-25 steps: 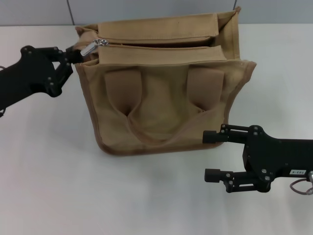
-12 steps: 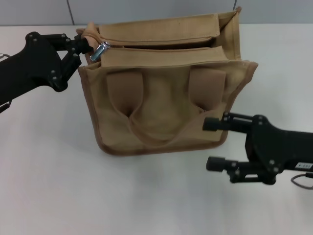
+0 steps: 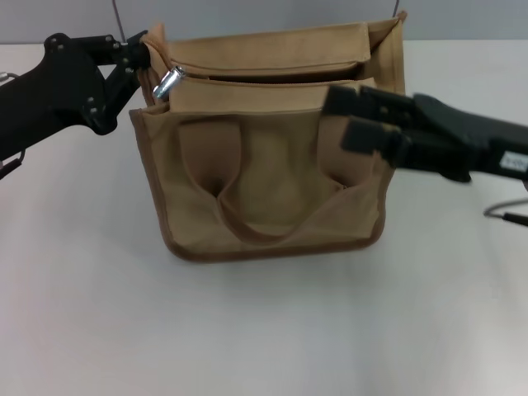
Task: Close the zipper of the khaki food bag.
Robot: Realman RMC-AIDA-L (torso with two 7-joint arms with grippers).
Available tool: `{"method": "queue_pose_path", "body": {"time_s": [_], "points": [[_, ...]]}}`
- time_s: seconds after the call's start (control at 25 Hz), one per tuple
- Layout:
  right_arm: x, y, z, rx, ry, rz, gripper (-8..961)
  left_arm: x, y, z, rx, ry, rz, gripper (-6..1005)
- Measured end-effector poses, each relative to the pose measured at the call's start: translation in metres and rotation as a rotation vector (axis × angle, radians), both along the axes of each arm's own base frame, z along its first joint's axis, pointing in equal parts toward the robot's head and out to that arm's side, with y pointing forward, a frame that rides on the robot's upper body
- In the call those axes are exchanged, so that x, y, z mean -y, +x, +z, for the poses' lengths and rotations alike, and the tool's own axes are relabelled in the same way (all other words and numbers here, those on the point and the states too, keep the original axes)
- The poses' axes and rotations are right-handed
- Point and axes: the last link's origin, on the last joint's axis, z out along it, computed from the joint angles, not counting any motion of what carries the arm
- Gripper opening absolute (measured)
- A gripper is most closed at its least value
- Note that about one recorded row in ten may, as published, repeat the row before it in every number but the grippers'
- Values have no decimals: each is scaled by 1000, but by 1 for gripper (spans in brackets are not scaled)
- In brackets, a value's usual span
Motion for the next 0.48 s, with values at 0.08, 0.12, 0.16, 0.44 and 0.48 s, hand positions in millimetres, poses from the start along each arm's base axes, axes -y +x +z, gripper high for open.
{"method": "queue_pose_path", "body": {"time_s": [0.08, 0.12, 0.16, 0.44, 0.48], "points": [[-11, -10, -2, 19, -29, -20, 771, 0, 1, 0, 2, -1, 0, 22], [-11, -10, -2, 19, -29, -20, 771, -2, 2, 0, 6, -6, 0, 22], [-16, -14, -4, 29, -39, -36, 771, -2, 3, -1, 9, -9, 4, 22], [-49, -45, -37, 171, -165, -147, 771, -2, 0, -1, 19, -8, 19, 22], [-51, -47, -40, 188, -171, -148, 731, -1, 0, -2, 20, -8, 20, 22]]}}
